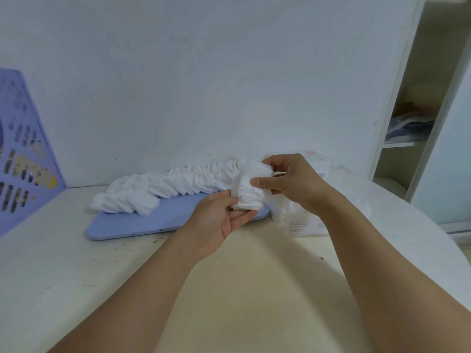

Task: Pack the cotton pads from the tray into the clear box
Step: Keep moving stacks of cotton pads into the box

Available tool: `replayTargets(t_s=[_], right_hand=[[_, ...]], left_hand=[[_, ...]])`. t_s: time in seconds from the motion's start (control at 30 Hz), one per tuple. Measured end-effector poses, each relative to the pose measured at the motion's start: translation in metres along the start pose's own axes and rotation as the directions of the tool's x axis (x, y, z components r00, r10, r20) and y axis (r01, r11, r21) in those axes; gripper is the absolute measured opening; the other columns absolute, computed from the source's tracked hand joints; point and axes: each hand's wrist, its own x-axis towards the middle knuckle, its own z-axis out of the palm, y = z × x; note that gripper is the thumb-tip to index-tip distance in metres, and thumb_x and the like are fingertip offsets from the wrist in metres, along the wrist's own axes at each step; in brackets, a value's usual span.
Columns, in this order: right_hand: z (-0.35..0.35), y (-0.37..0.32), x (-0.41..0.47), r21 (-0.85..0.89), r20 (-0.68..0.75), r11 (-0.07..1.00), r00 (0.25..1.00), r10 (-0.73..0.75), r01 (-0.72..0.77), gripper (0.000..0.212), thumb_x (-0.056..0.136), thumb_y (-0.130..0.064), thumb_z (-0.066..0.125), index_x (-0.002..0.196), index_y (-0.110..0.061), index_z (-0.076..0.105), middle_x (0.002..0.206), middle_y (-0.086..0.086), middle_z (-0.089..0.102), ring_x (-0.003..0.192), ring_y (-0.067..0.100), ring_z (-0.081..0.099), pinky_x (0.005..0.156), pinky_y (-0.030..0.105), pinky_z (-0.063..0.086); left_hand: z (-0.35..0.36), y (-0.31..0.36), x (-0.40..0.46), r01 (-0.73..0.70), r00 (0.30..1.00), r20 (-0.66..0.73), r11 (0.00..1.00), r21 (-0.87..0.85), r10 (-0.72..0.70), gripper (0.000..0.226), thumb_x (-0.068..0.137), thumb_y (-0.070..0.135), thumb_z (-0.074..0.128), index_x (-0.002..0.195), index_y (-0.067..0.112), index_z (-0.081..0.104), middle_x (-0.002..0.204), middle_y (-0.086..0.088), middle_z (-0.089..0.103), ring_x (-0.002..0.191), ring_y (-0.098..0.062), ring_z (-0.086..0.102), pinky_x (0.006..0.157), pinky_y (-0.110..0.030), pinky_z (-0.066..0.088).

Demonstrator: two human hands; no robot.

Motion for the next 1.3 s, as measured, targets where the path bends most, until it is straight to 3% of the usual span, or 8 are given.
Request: replayTargets(t_s=[0.2,0.47,0.63,0.8,1.07,1.3], right_hand=[[-0.001,0.004,0.001,0.044,-0.025,0.999,0.999,0.033,-0.032,0.023,0.077,-0.004,0.086,0.096,0.000,0.074,0.091,0.010,0.077,0.078,0.016,0.076,0.064,0.023,0.059],[-0.002,0.004,0.002,-0.016,0.001,0.999,0.999,0.042,-0.042,0.024,0.080,-0.008,0.084,0.101,-0.001,0.074,0.098,0.010,0.077,0.088,0.023,0.076,0.071,0.030,0.062],[-0.007,0.000,0.000,-0.039,0.123,0.999,0.992,0.042,-0.037,0.020,0.083,-0.013,0.082,0.101,-0.009,0.076,0.095,0.005,0.078,0.084,0.013,0.073,0.068,0.019,0.055],[-0.002,0.005,0.000,-0.089,0.155,0.995,0.986,0.068,-0.055,0.020,0.084,-0.012,0.082,0.102,-0.007,0.075,0.099,0.009,0.077,0.093,0.023,0.075,0.080,0.032,0.062],[0.000,0.004,0.000,-0.090,0.056,0.995,0.998,0.040,-0.035,0.016,0.081,-0.011,0.084,0.094,-0.008,0.075,0.089,0.007,0.078,0.086,0.023,0.077,0.076,0.032,0.063],[0.005,0.000,-0.002,-0.162,0.141,0.987,0.990,0.028,-0.005,0.020,0.084,-0.011,0.081,0.101,-0.003,0.073,0.097,0.016,0.076,0.093,0.028,0.074,0.086,0.038,0.062]], left_hand=[[0.000,0.000,0.000,0.038,0.999,-0.010,0.997,-0.070,-0.039,0.033,0.103,-0.004,0.039,0.132,-0.007,0.056,0.123,-0.021,0.069,0.116,-0.033,0.067,0.090,-0.036,0.059],[0.001,-0.003,0.000,0.019,0.998,-0.059,1.000,-0.007,-0.020,0.032,0.103,-0.005,0.040,0.129,-0.005,0.059,0.123,-0.019,0.070,0.115,-0.031,0.068,0.089,-0.034,0.059],[0.001,-0.003,0.000,0.014,0.997,-0.070,0.999,0.033,-0.011,0.034,0.102,-0.007,0.037,0.129,-0.003,0.058,0.122,-0.018,0.071,0.112,-0.027,0.070,0.089,-0.033,0.060],[-0.001,-0.001,0.001,-0.004,0.997,-0.072,0.999,0.037,0.007,0.038,0.101,-0.008,0.037,0.134,-0.006,0.055,0.123,-0.020,0.069,0.116,-0.030,0.068,0.091,-0.035,0.059],[0.001,-0.001,0.001,0.001,0.995,-0.102,0.995,-0.100,-0.011,0.036,0.100,-0.008,0.040,0.133,-0.007,0.055,0.122,-0.020,0.070,0.113,-0.029,0.069,0.085,-0.033,0.061],[0.000,-0.001,0.000,0.001,0.996,-0.086,0.999,-0.046,-0.005,0.035,0.102,-0.006,0.040,0.132,-0.005,0.057,0.124,-0.020,0.069,0.116,-0.029,0.068,0.088,-0.033,0.060]])
